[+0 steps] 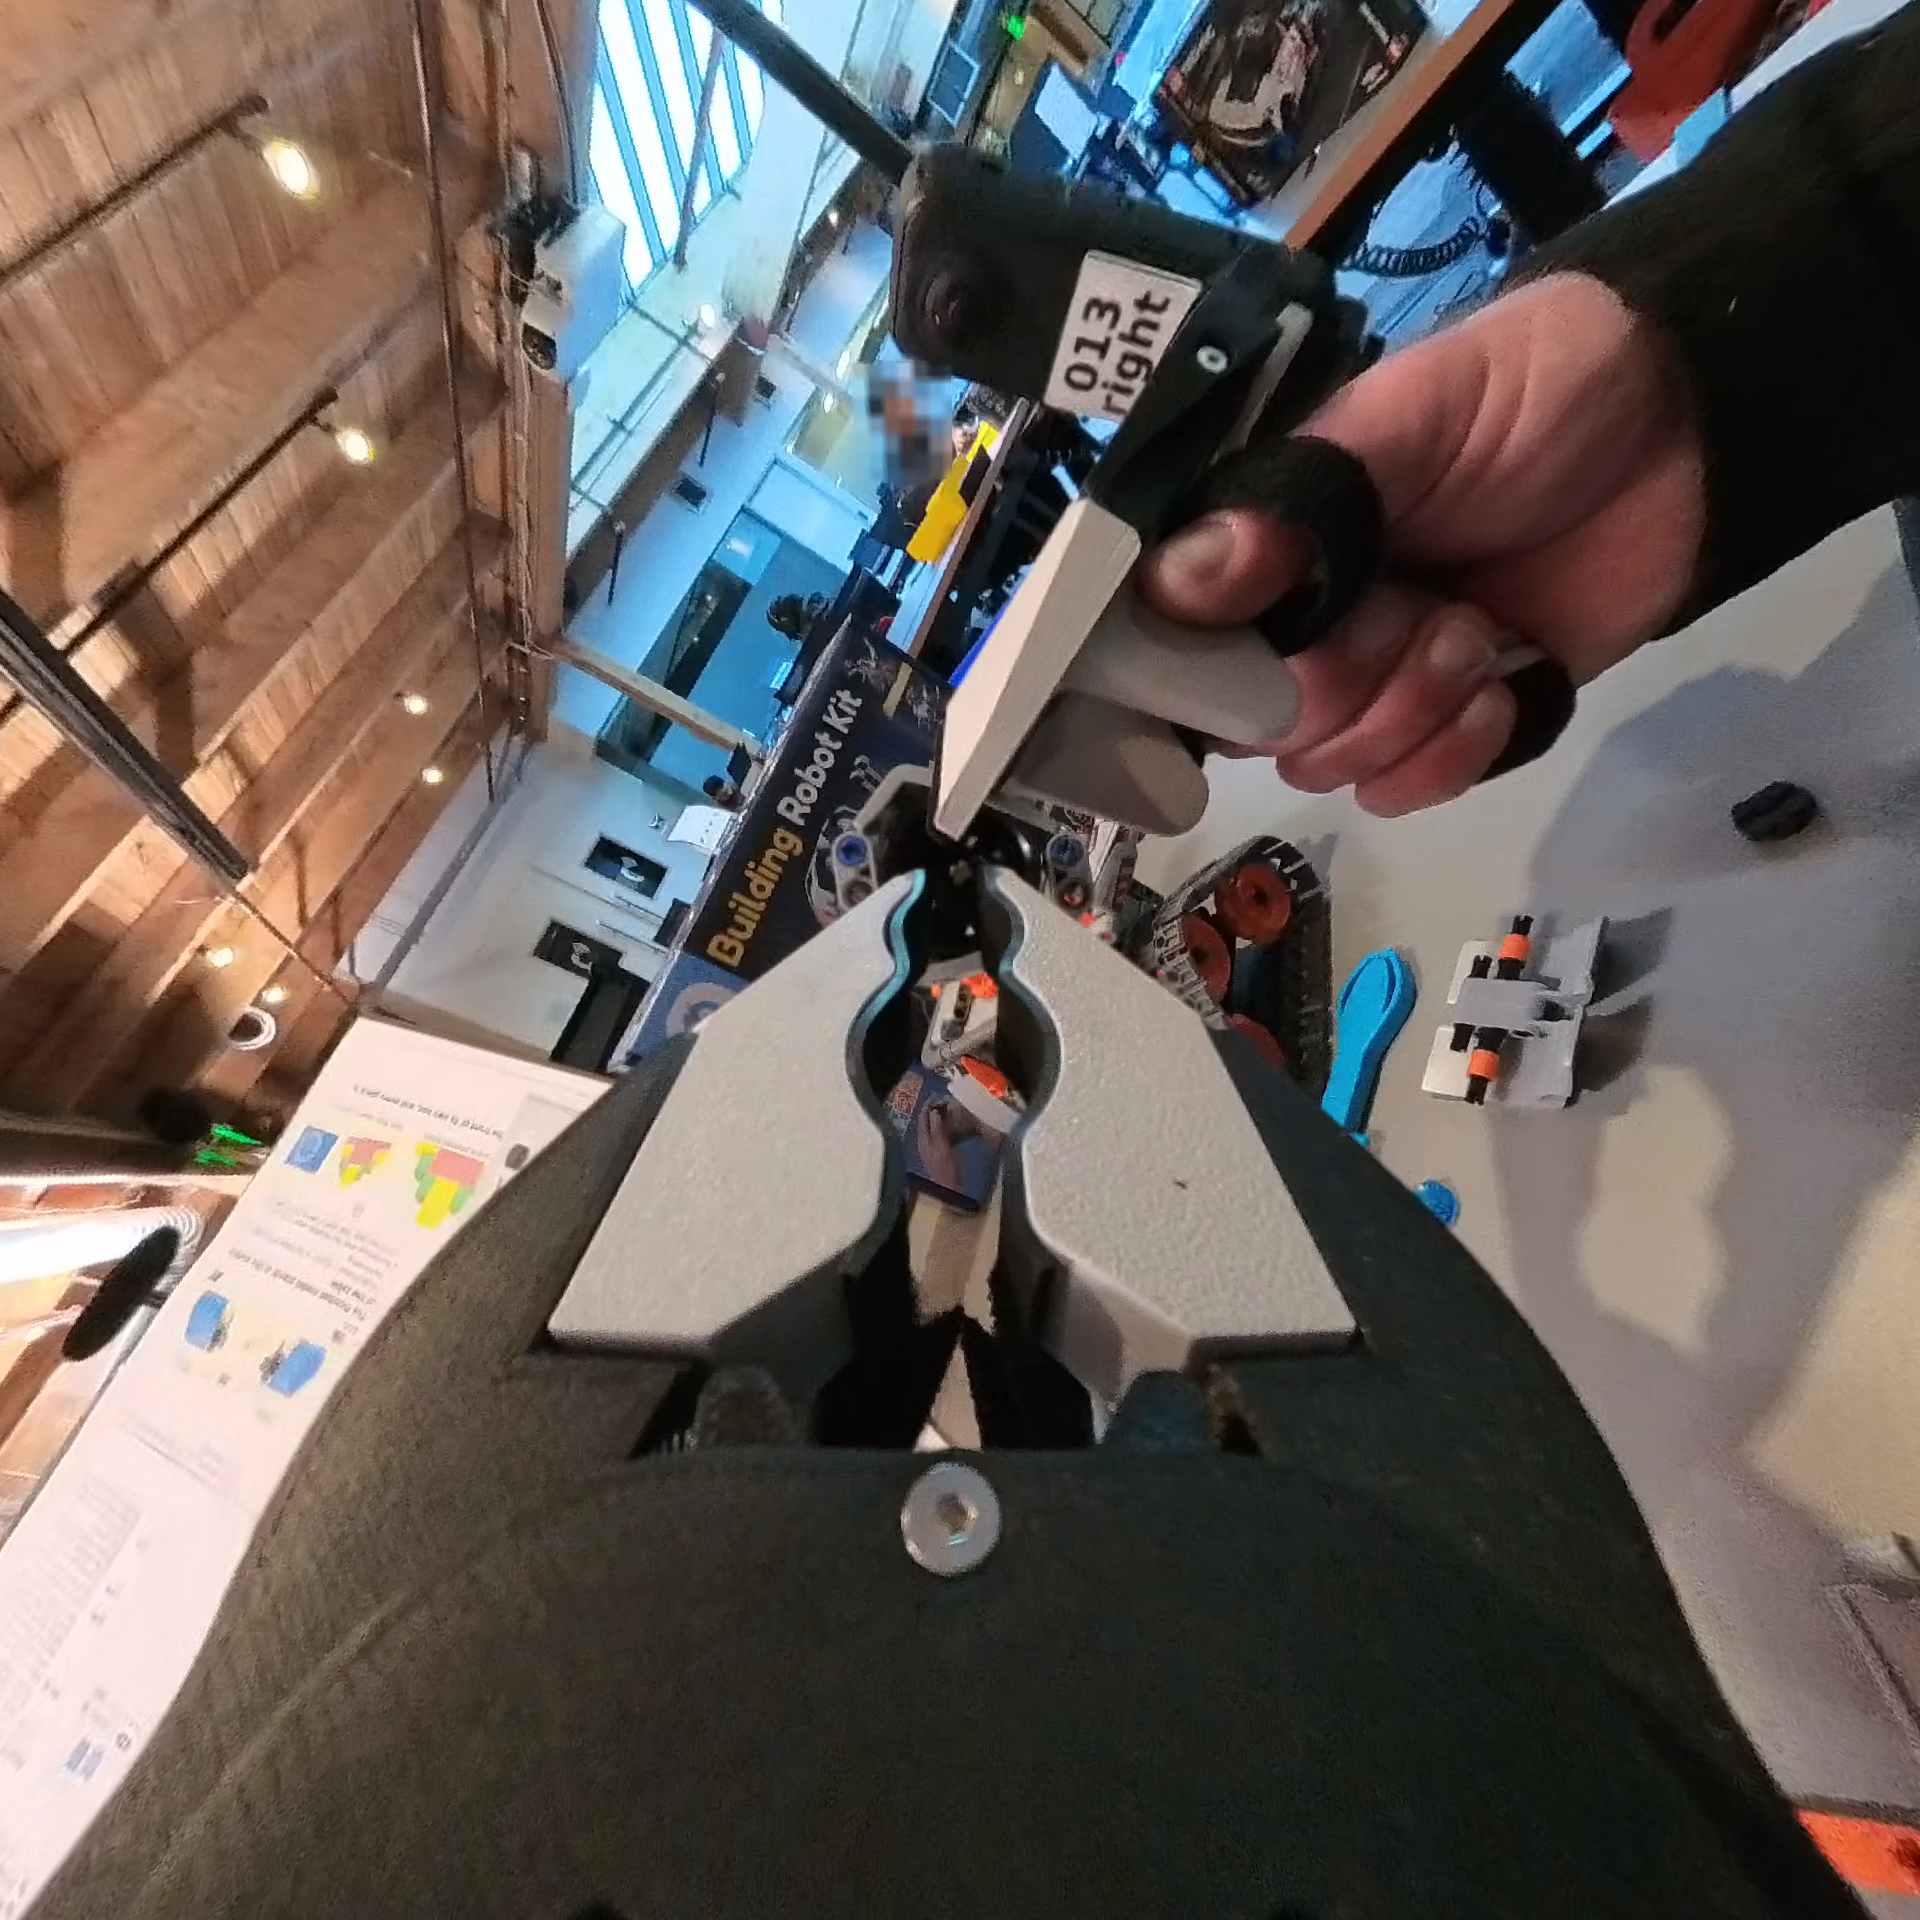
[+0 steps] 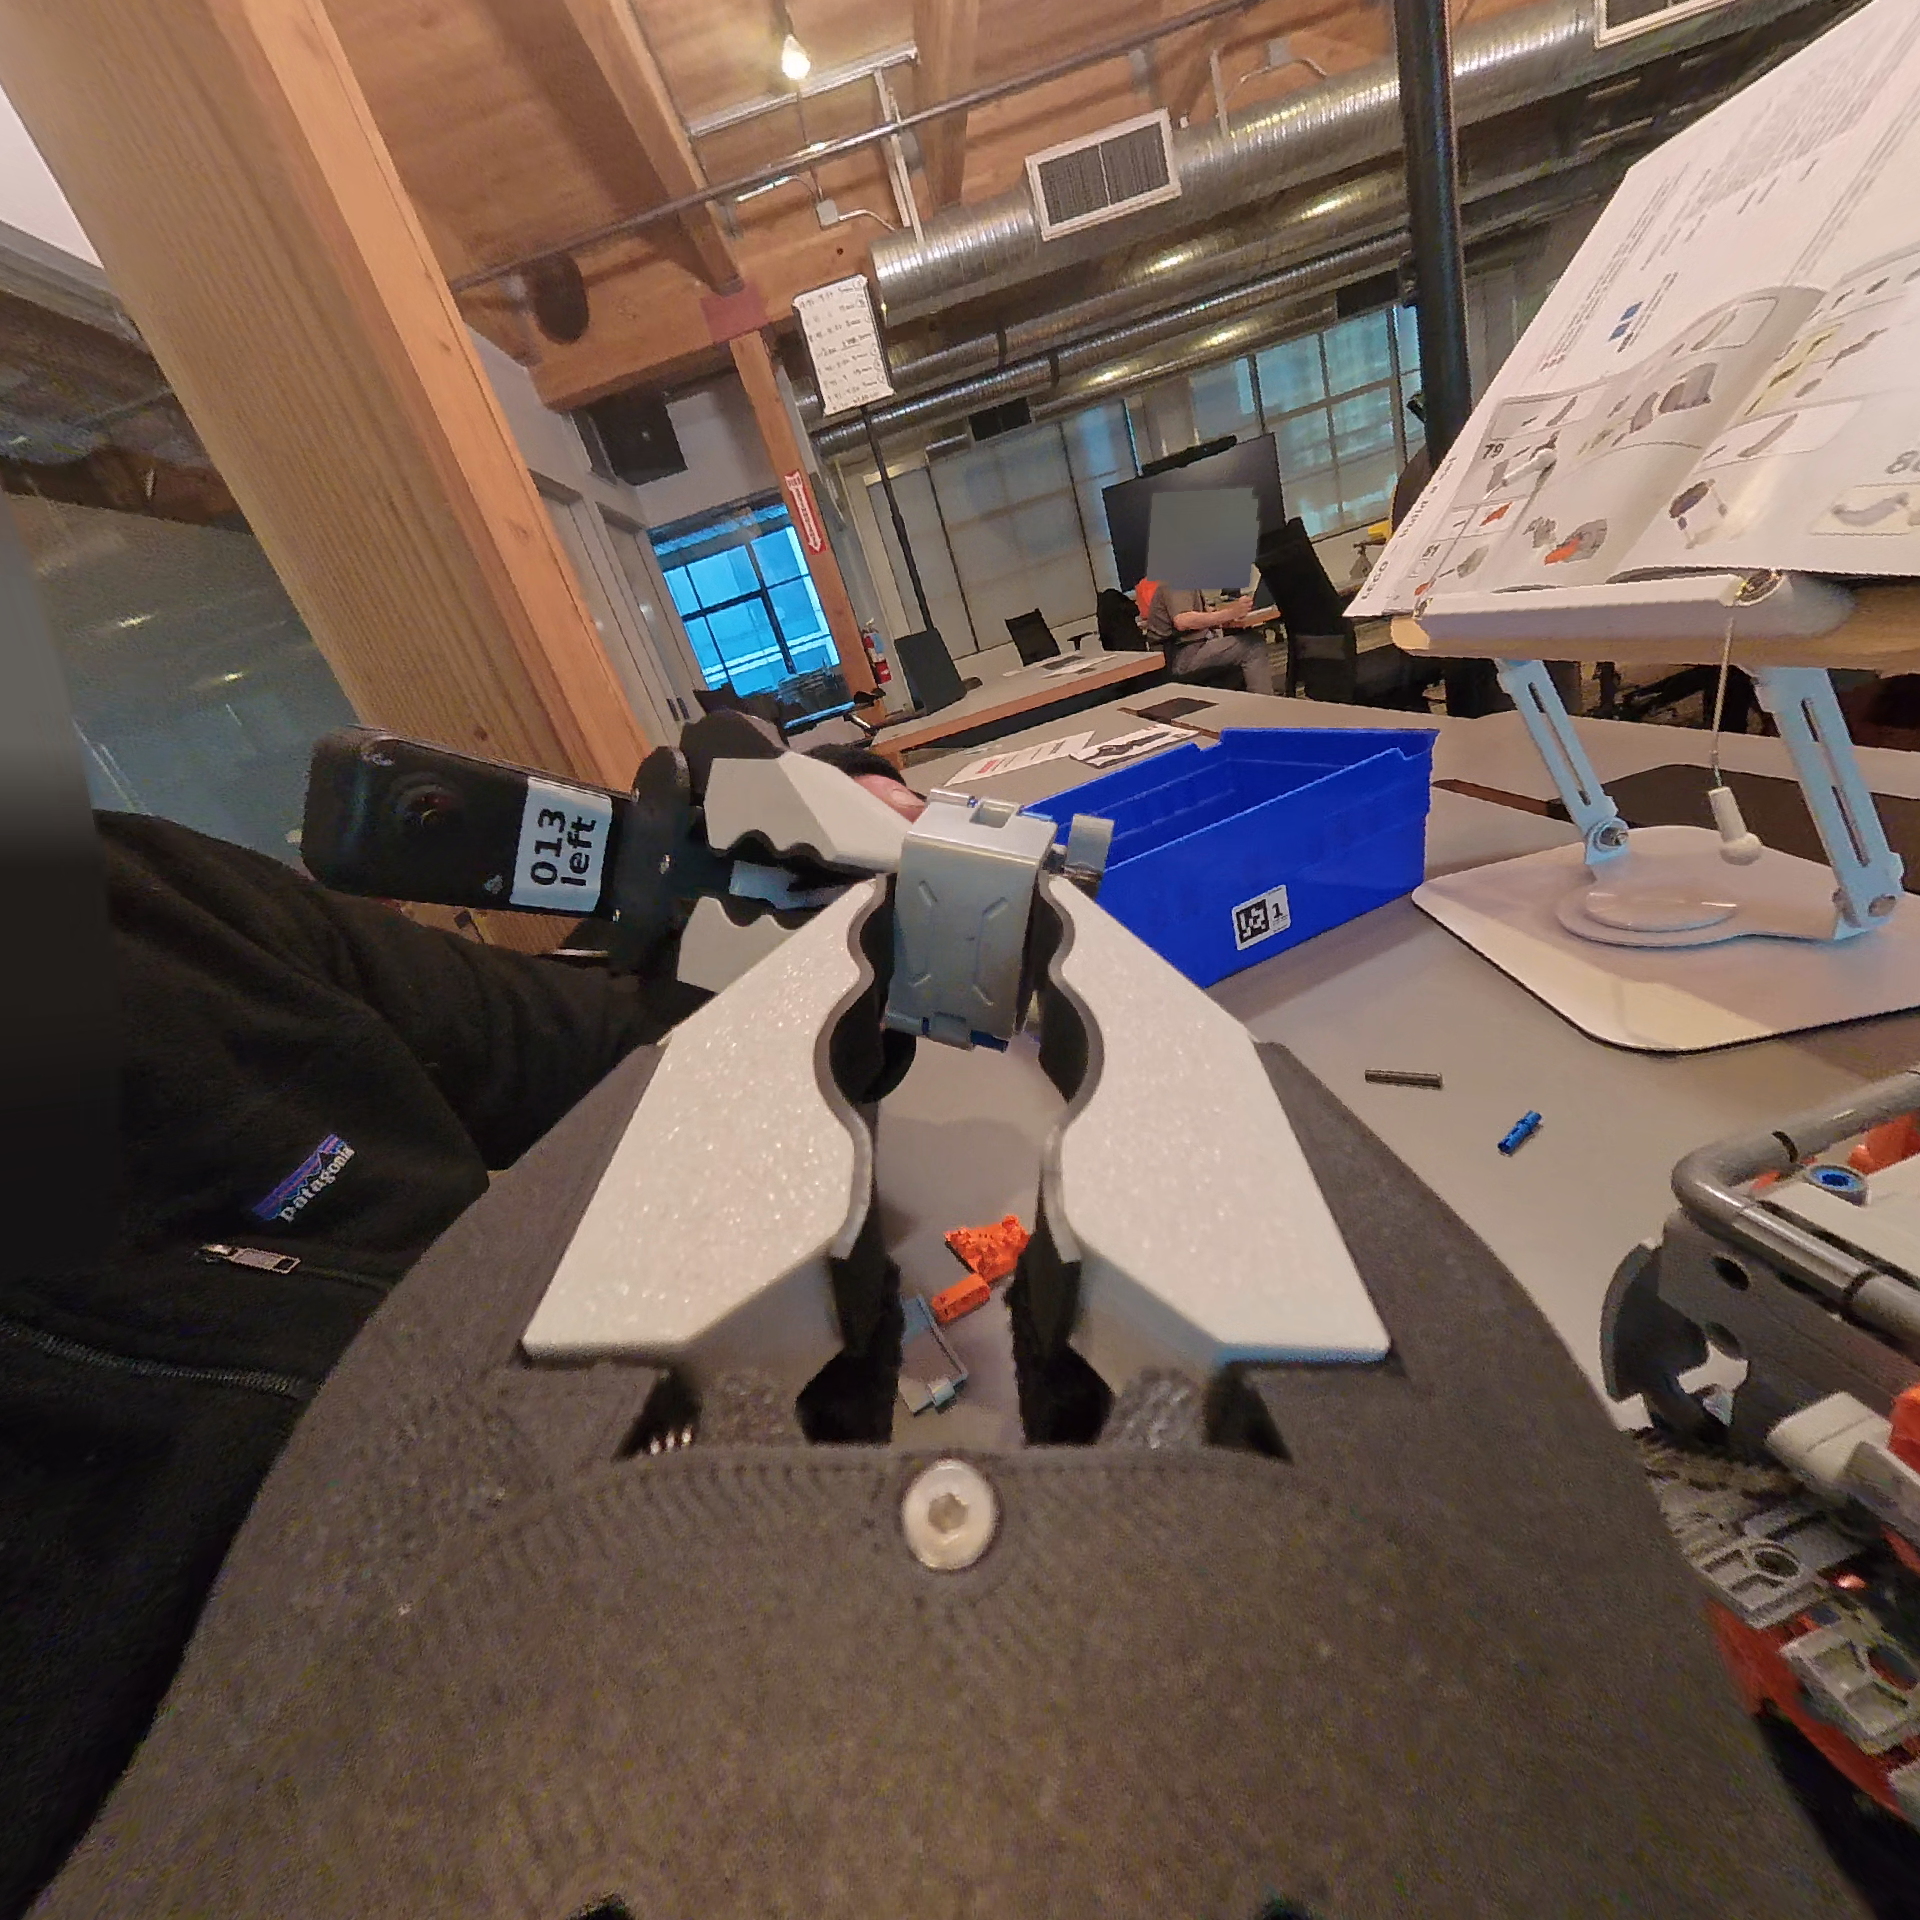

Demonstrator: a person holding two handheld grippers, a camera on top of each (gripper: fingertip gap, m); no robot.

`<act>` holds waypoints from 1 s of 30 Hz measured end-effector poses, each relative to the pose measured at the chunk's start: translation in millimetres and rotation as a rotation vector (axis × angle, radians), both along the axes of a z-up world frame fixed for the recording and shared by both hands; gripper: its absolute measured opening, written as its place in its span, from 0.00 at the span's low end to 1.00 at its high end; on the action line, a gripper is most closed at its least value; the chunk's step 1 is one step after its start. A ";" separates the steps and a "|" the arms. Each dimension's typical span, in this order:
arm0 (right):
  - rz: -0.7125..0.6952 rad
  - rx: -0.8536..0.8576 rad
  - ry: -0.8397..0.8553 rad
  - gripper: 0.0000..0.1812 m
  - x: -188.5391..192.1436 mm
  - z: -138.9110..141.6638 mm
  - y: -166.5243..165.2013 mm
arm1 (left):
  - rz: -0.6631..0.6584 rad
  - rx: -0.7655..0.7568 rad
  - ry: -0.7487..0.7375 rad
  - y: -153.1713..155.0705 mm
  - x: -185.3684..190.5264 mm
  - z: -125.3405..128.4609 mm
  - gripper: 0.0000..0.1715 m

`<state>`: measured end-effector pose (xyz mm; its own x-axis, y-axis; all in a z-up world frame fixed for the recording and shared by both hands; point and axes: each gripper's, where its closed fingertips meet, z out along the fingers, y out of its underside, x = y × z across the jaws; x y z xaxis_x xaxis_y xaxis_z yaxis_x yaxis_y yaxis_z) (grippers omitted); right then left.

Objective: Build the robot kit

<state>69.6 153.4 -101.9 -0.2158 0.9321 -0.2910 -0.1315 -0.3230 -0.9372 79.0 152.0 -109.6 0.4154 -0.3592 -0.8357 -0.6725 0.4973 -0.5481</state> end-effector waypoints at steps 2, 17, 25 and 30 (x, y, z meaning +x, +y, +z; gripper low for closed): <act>-0.008 0.002 -0.006 0.12 -1.5 -1.1 -0.2 | 0.005 -0.016 0.017 2.5 1.2 -5.8 0.02; -0.017 0.034 0.018 0.12 2.5 4.7 -3.5 | 0.028 0.005 -0.043 0.0 -3.2 6.1 0.00; -0.020 0.117 0.007 0.12 2.7 3.8 -9.6 | -0.018 -0.047 -0.115 -6.4 -2.8 11.6 0.00; 0.034 0.115 0.022 0.12 5.7 5.9 -14.9 | -0.062 -0.077 -0.144 -12.1 -0.5 13.6 0.00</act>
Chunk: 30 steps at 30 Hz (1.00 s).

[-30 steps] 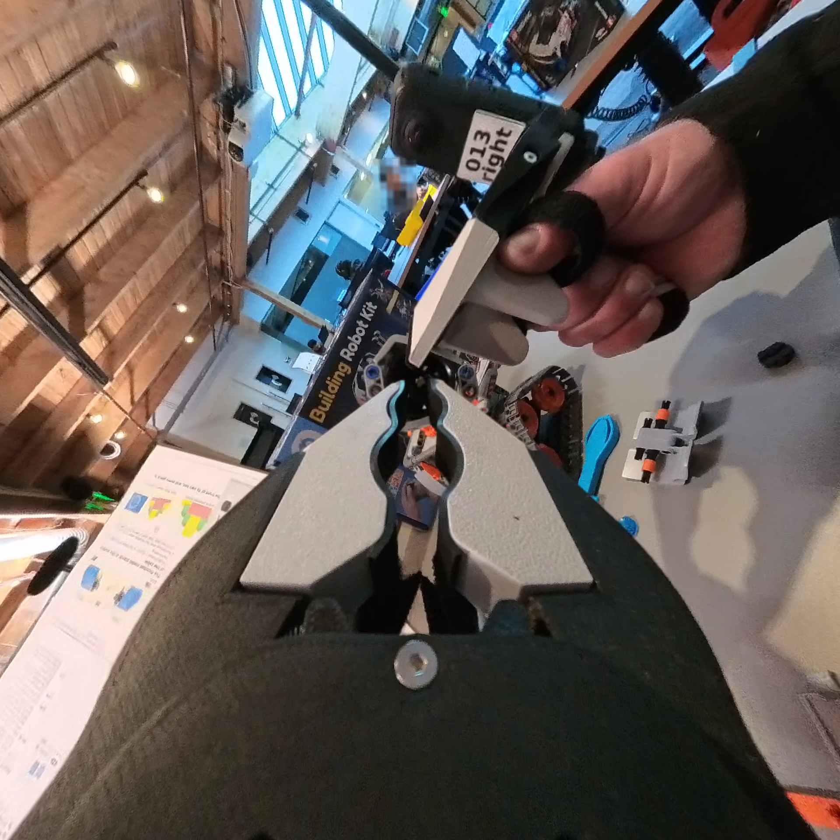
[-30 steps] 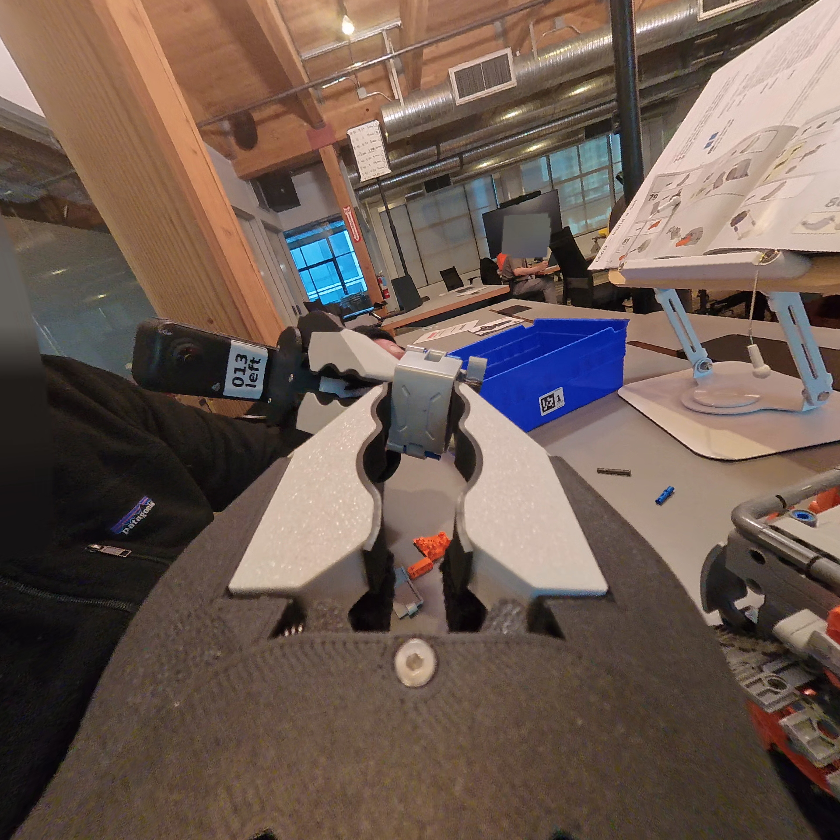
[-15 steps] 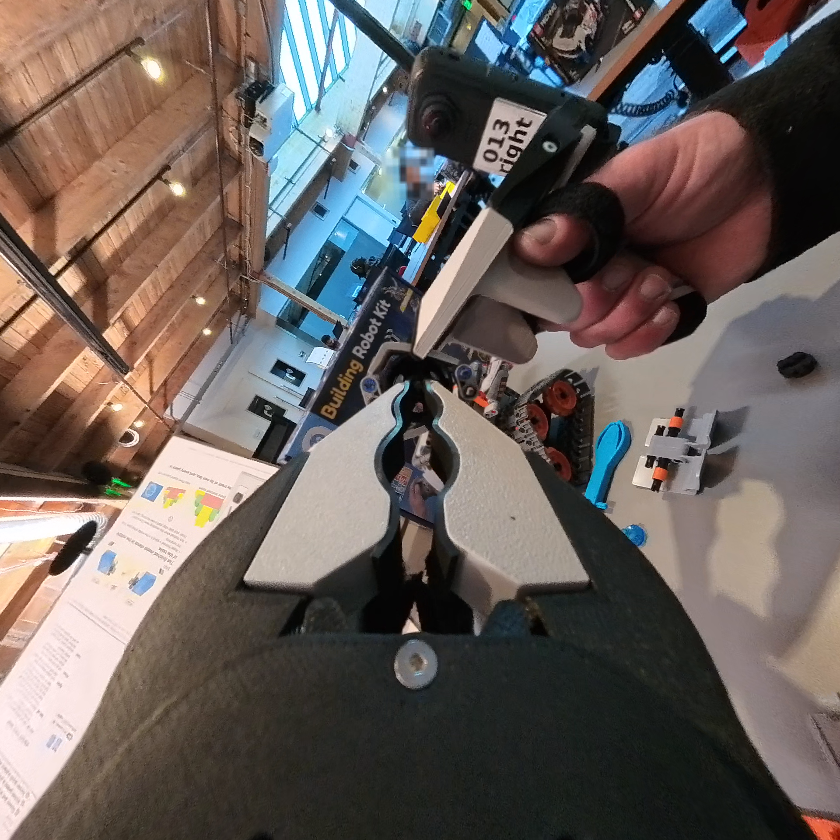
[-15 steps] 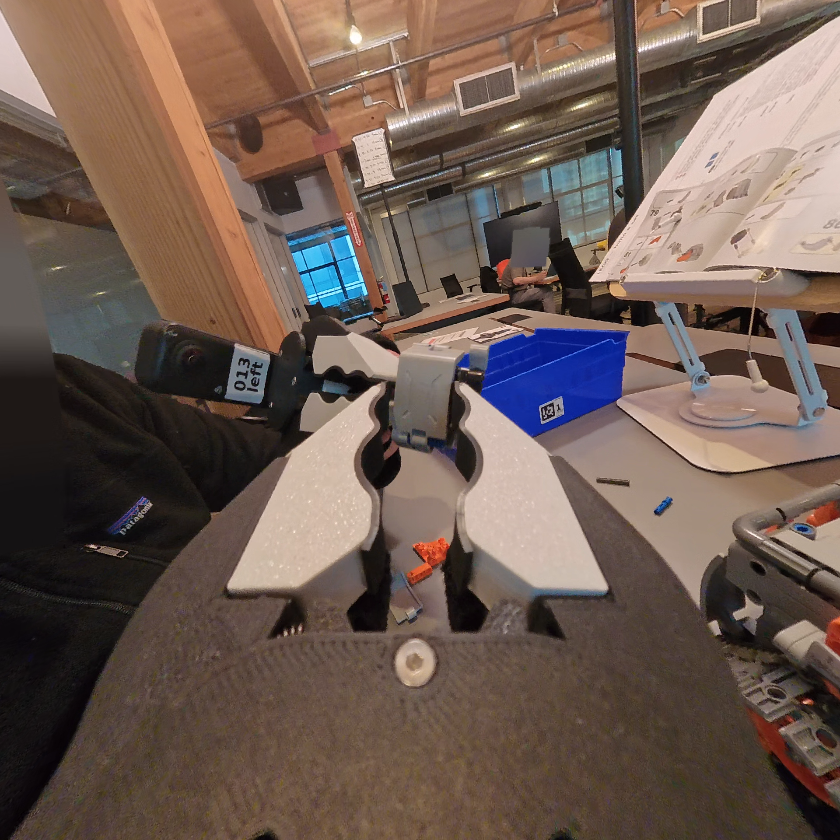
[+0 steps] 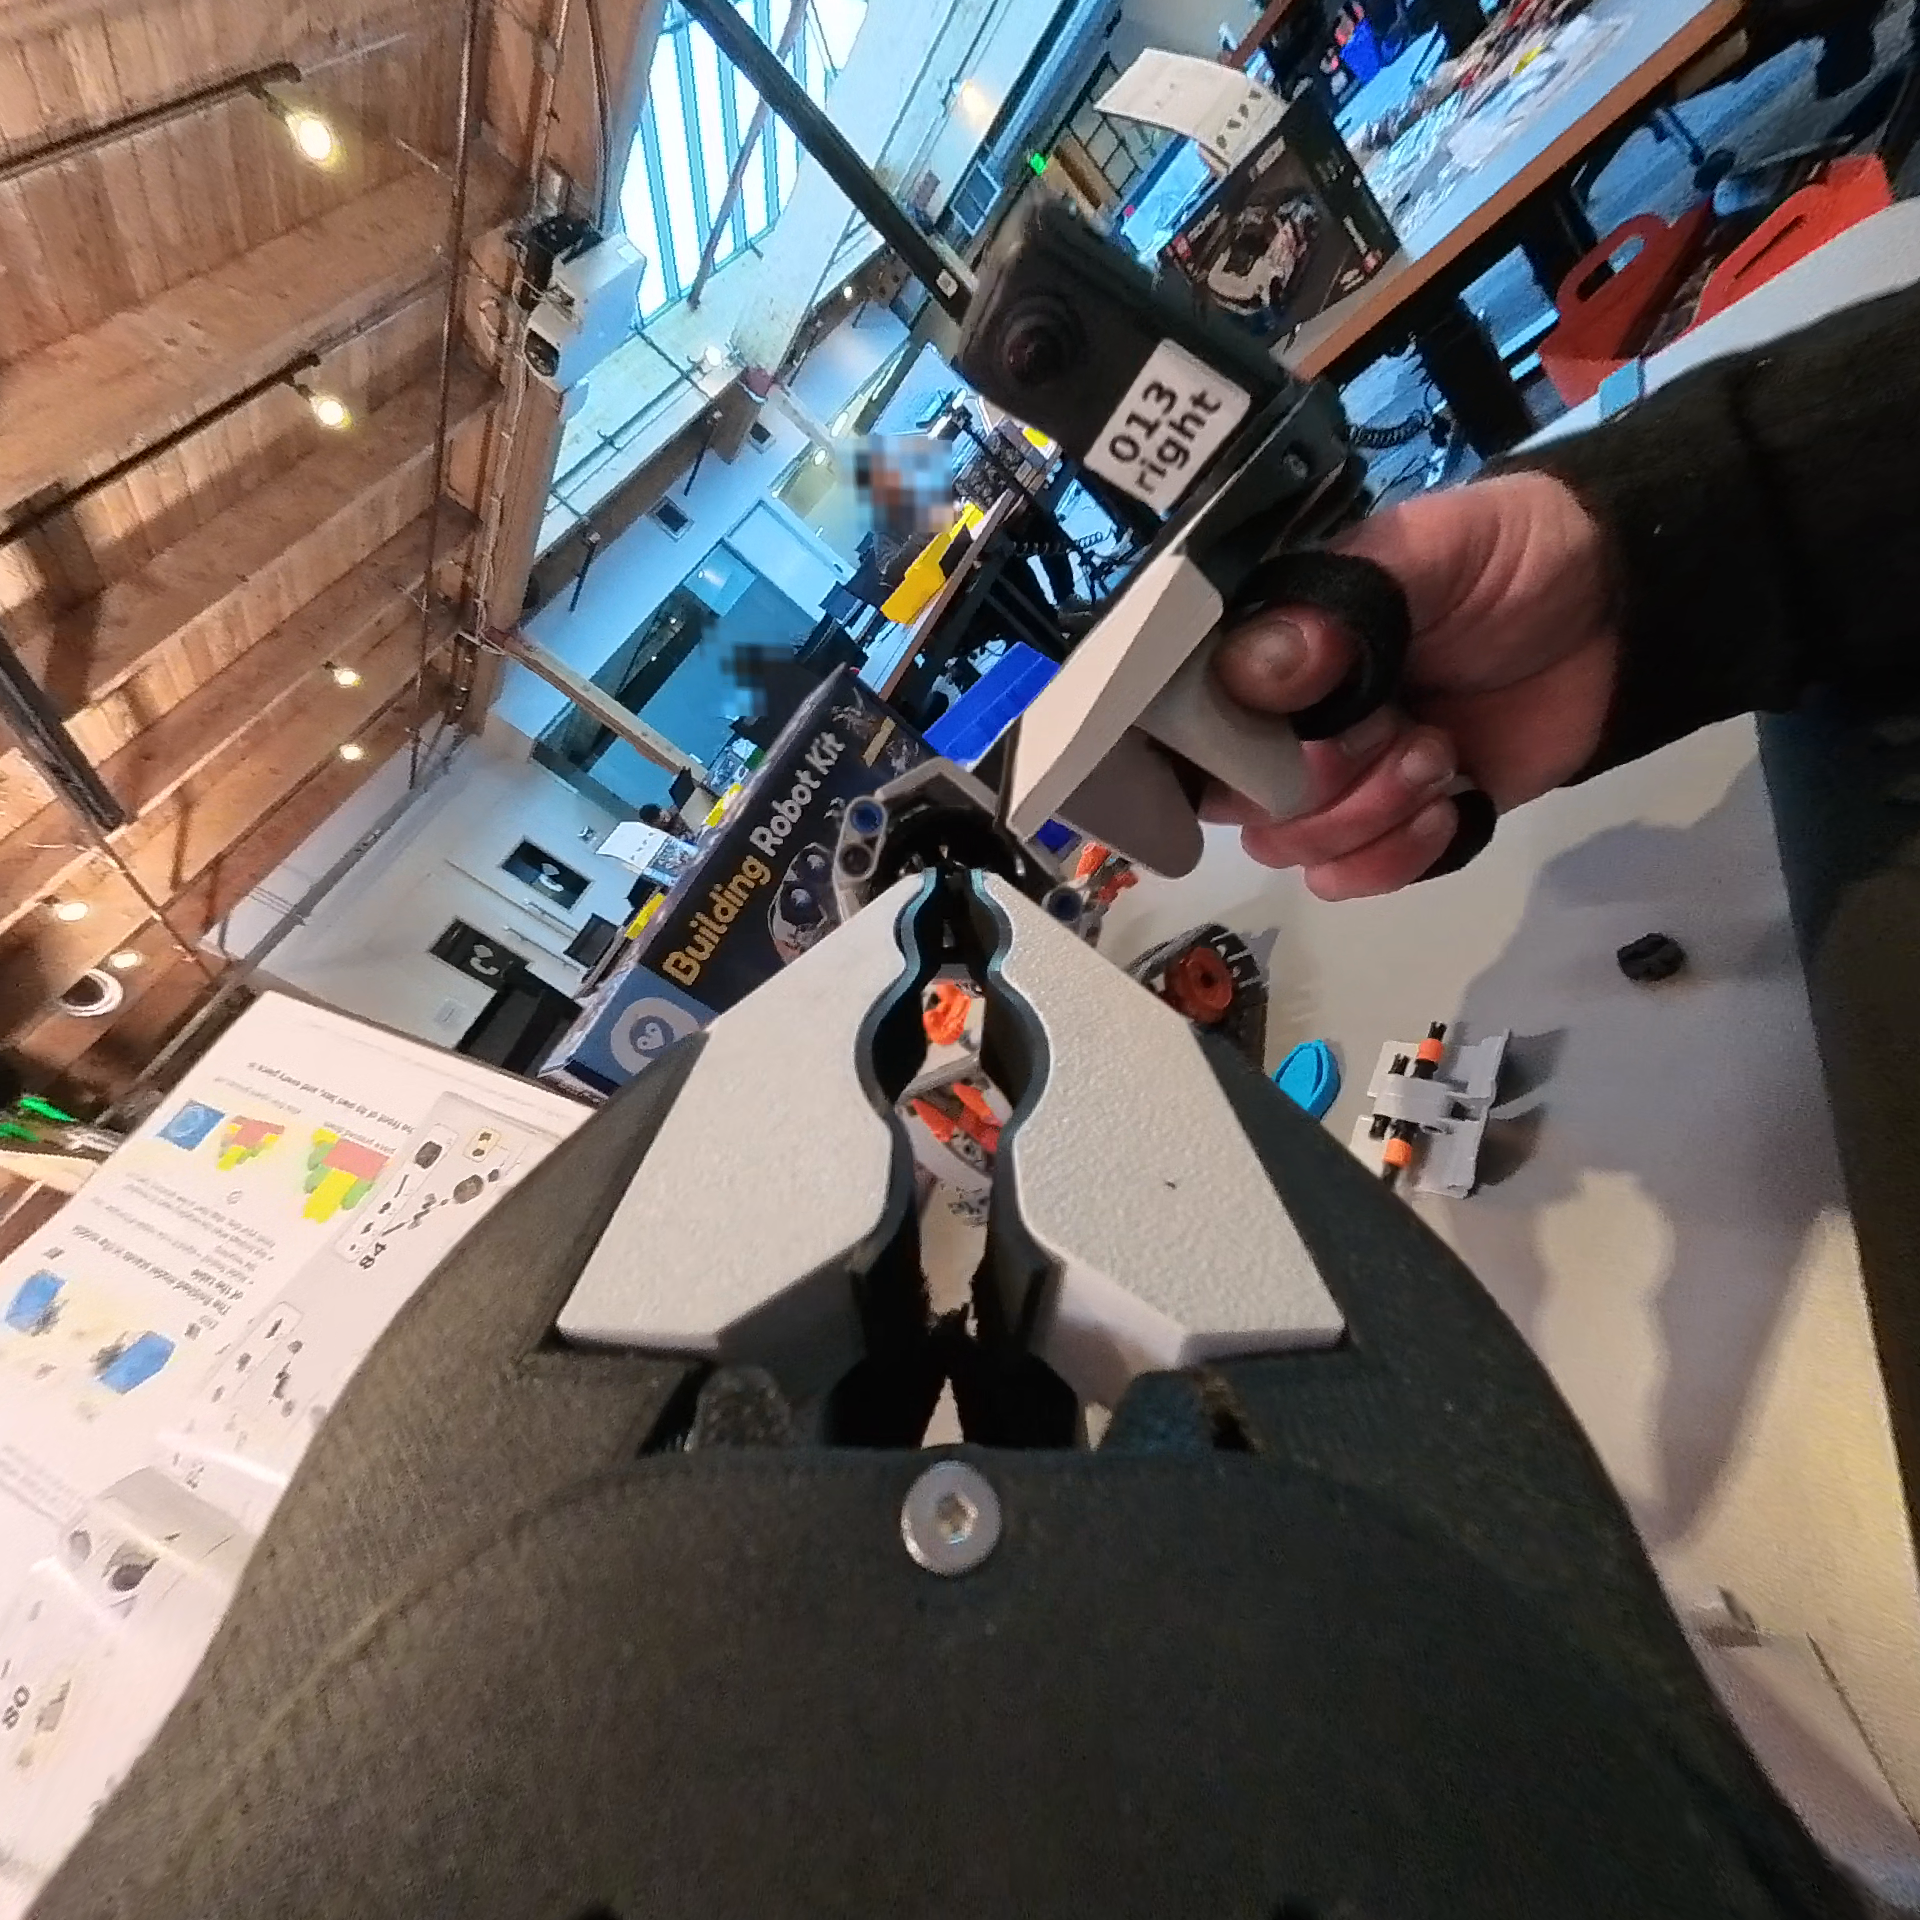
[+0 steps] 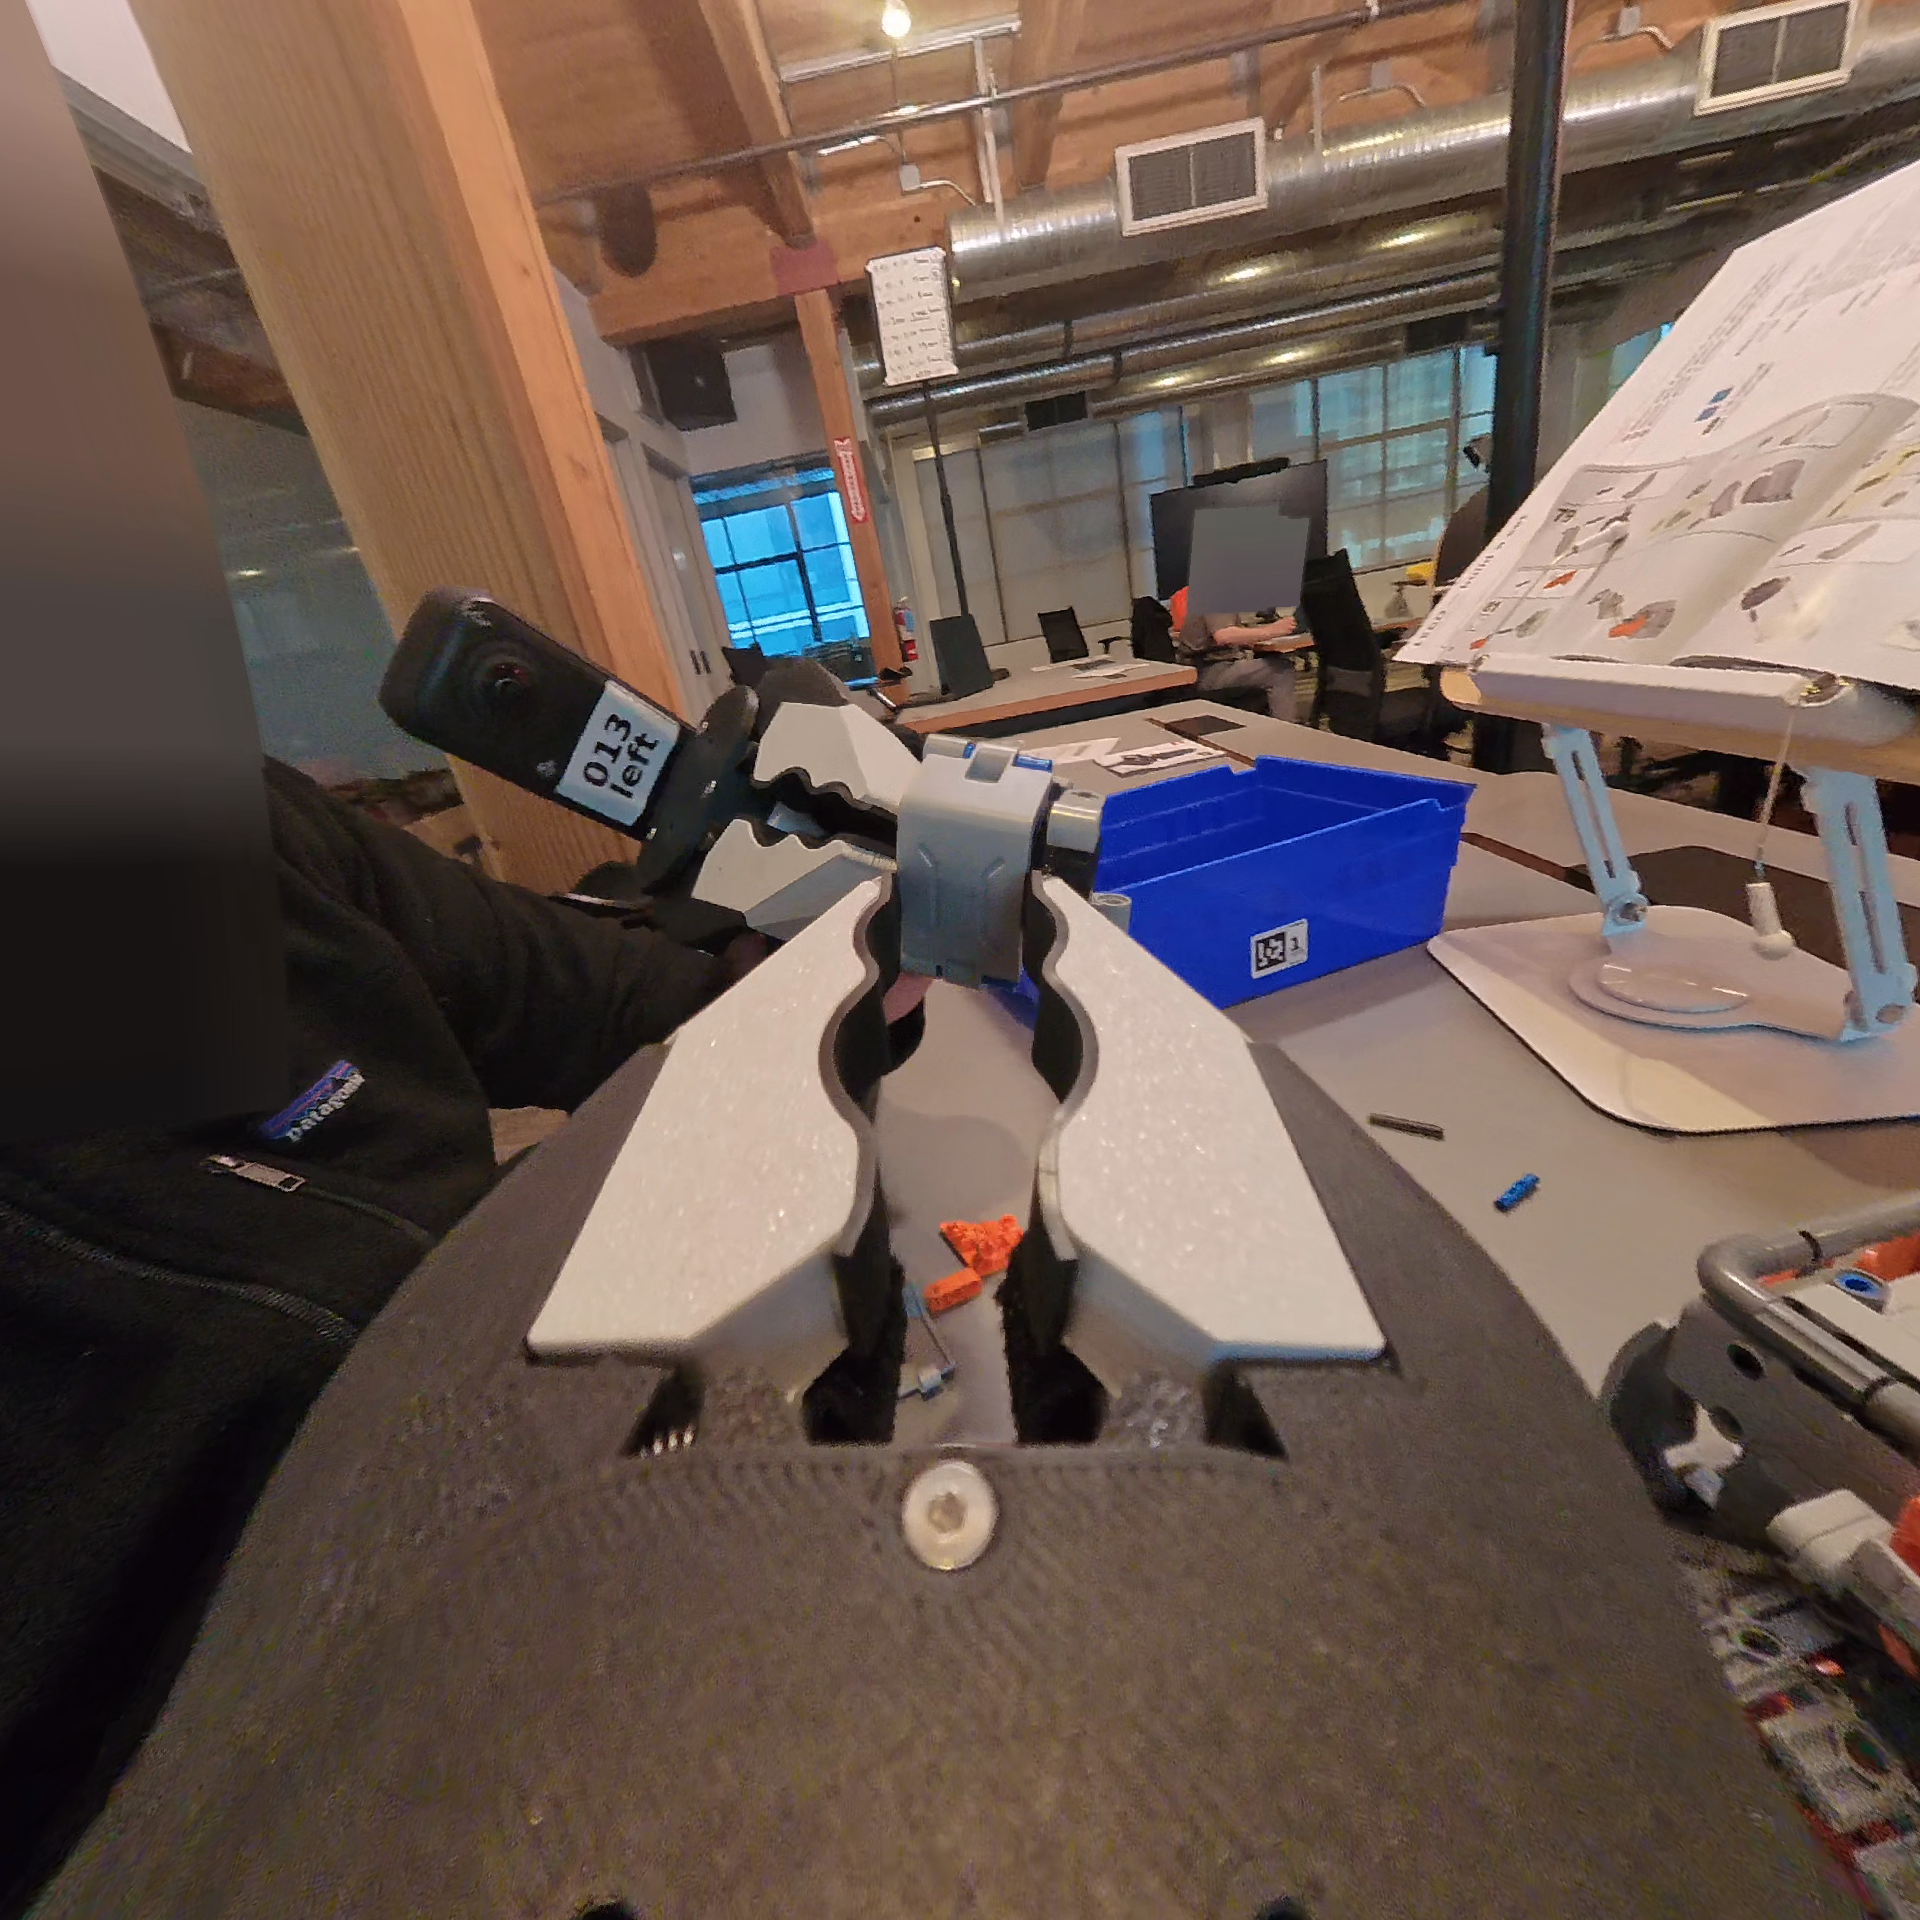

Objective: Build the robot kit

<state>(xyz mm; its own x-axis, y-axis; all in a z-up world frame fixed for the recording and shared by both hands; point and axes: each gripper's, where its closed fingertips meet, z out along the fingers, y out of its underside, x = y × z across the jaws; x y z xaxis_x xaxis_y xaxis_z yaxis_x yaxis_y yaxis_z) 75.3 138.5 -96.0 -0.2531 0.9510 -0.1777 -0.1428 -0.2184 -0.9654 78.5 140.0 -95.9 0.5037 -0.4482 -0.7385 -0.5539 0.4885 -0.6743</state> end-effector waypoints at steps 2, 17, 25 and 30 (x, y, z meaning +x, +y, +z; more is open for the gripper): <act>0.022 -0.003 0.010 0.12 1.0 1.8 -2.6 | -0.024 -0.017 -0.024 -2.8 0.9 2.1 0.00; 0.080 0.038 0.034 0.11 4.4 5.5 -12.2 | -0.186 -0.173 -0.171 -14.3 2.1 9.0 0.00; 0.033 0.072 0.018 0.11 2.1 3.6 -9.7 | -0.192 -0.179 -0.183 -11.4 -0.9 7.0 0.00; -0.044 0.112 0.014 0.11 0.6 3.4 -3.3 | -0.176 -0.187 -0.205 -5.3 -2.8 5.4 0.00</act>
